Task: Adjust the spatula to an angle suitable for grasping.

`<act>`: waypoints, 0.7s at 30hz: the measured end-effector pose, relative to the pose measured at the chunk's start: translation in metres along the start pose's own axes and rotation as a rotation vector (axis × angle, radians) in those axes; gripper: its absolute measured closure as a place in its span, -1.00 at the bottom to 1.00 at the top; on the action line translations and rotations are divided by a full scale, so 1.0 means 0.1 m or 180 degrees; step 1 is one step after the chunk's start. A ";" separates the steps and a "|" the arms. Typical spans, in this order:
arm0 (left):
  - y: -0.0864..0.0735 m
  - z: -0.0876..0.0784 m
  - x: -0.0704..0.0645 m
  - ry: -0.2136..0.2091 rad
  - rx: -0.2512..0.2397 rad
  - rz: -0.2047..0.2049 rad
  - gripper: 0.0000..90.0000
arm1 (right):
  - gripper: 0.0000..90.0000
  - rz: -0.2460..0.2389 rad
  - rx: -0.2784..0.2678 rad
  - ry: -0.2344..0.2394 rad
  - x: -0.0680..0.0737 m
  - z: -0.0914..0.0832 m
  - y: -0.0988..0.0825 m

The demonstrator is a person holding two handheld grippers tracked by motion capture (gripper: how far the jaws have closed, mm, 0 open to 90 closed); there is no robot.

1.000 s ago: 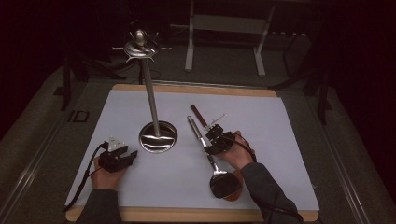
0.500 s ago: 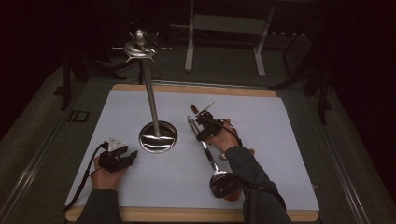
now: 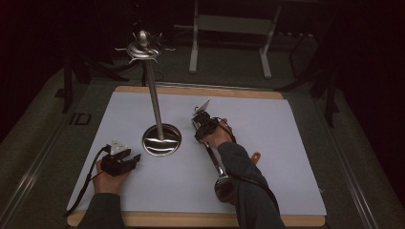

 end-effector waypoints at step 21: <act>0.00 0.00 0.00 0.0002 0.0002 -0.0001 0.15 | 0.54 0.0225 -0.0146 0.0160 0.06 -0.20 0.04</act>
Point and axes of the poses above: each handheld gripper's, and its own axes: z roughly forward along the jaws, y roughly out of its top, x roughly to its left, the point moved 3 cm from there along z, roughly forward along the jaws, and after that the axes turned 8 degrees about -z, right-handed, at the moved point
